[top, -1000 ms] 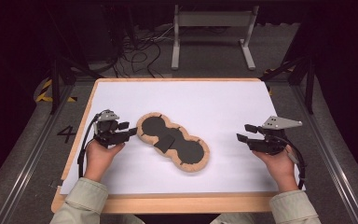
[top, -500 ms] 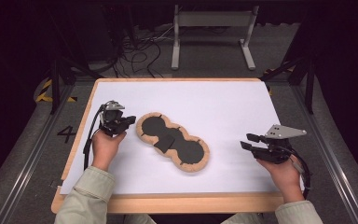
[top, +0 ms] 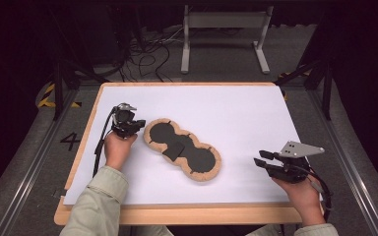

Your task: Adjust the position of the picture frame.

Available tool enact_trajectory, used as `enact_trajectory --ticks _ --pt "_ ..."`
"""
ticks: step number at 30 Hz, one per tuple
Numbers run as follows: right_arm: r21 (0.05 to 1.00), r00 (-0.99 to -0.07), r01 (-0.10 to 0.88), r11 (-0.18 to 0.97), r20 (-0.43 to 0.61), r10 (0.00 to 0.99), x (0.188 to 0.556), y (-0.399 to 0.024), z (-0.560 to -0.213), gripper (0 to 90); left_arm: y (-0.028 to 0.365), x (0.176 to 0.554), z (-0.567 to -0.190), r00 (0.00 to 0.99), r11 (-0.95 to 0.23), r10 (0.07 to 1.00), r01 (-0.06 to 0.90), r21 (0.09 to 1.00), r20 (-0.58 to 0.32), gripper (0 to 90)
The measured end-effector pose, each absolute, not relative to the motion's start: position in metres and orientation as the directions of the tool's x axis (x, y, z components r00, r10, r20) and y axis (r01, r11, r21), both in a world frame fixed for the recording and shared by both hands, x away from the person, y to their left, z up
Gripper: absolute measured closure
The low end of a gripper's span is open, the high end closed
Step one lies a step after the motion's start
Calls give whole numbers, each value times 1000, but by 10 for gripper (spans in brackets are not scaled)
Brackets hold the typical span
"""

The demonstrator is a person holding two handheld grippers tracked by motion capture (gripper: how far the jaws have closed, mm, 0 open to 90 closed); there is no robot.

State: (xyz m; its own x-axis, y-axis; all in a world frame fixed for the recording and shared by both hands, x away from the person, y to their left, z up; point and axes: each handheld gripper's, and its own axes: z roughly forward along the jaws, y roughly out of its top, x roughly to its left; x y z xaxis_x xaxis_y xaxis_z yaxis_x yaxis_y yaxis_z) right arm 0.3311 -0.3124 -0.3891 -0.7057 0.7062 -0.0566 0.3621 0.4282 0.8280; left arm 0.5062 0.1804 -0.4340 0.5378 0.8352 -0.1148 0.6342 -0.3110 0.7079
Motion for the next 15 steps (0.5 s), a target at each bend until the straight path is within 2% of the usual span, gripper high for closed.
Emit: enact_trajectory --ticks 10,15 --pt "829 -707 356 432 -64 705 323 -314 -389 643 173 520 -450 532 -332 840 661 673 -108 900" --pt "826 -708 357 436 -65 703 323 -313 -390 640 178 522 -452 548 -312 819 671 673 -168 900"
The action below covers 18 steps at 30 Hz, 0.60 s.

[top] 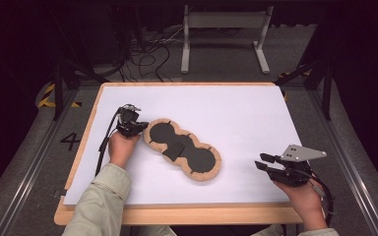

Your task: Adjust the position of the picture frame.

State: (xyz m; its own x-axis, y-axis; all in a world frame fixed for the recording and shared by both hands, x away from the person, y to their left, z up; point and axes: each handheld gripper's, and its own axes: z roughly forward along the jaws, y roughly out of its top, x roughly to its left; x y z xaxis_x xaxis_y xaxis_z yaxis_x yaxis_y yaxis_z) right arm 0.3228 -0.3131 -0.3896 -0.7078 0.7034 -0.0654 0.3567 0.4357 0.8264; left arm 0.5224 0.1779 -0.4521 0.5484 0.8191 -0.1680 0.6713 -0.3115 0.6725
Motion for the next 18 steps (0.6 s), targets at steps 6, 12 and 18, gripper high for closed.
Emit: enact_trajectory --ticks 6,12,18 --pt "830 -708 357 429 -60 703 323 -313 -389 636 176 520 -451 562 -320 804 684 655 -193 900" --pt "830 -714 358 428 -53 698 326 -311 -389 633 161 514 -450 614 -365 763 668 648 -202 900" --pt "827 -726 353 438 -53 686 326 -306 -389 630 135 504 -450 664 -407 716 647 645 -215 900"
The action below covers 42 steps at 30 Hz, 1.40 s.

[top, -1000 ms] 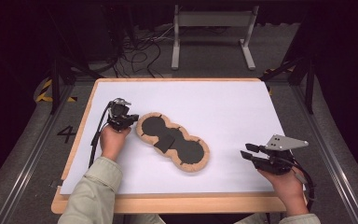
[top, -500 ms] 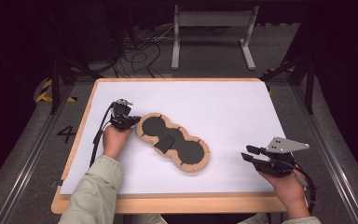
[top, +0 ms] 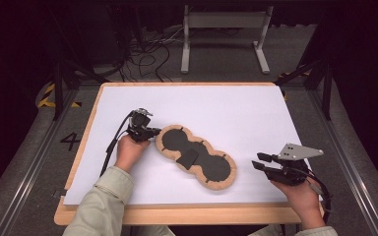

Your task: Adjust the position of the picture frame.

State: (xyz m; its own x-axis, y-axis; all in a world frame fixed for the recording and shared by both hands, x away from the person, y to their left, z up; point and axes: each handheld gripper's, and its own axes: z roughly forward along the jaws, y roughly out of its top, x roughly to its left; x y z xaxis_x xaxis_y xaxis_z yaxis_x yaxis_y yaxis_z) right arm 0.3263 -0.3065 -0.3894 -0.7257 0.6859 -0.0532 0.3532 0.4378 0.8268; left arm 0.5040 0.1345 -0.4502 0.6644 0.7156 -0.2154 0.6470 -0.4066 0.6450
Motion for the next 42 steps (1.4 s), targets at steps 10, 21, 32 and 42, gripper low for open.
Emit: enact_trajectory --ticks 10,21,32,42 --pt "795 -786 350 495 -38 617 322 -280 -395 779 122 492 -439 700 -430 682 617 659 -211 880" --pt "742 -874 314 592 -17 486 315 -229 -405 897 133 486 -429 709 -389 657 610 690 -257 752" --pt "686 -907 310 658 5 422 312 -205 -423 900 134 486 -426 699 -364 658 620 695 -279 623" --pt "649 -918 319 690 30 395 312 -189 -434 900 135 487 -426 683 -347 669 636 689 -293 526"
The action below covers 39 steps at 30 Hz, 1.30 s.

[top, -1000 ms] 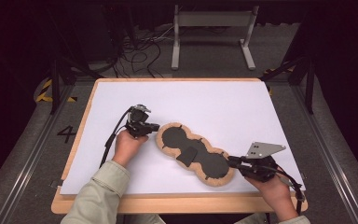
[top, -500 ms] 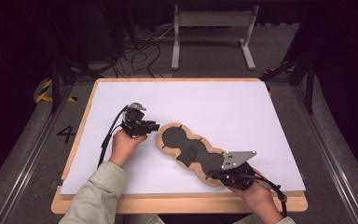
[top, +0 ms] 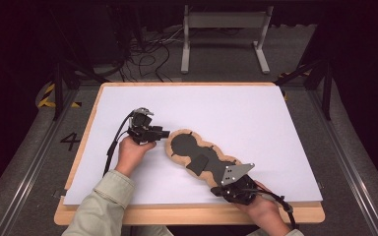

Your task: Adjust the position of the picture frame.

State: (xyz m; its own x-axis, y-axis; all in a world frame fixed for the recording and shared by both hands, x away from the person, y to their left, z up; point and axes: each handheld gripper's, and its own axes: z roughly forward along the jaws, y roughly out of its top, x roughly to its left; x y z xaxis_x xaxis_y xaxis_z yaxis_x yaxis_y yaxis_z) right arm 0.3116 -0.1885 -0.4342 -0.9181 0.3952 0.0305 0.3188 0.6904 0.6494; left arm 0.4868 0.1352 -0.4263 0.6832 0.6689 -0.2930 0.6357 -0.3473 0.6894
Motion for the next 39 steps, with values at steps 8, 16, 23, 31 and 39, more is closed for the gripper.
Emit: enact_trajectory --ticks 8,16,23,31,39 --pt "606 -893 359 710 2 450 315 -189 -437 900 137 487 -426 680 -346 671 640 686 -296 500" --pt "603 -847 418 679 -12 532 322 -205 -437 900 137 486 -425 682 -351 671 637 686 -290 513" --pt "603 -807 450 658 -40 589 329 -219 -436 900 134 486 -426 685 -348 664 636 689 -298 625" --pt "619 -729 481 620 -110 675 339 -242 -435 900 130 482 -426 704 -405 675 603 687 -221 847" --pt "679 -702 491 546 -63 710 344 -259 -421 900 134 476 -421 713 -390 663 589 708 -228 814"
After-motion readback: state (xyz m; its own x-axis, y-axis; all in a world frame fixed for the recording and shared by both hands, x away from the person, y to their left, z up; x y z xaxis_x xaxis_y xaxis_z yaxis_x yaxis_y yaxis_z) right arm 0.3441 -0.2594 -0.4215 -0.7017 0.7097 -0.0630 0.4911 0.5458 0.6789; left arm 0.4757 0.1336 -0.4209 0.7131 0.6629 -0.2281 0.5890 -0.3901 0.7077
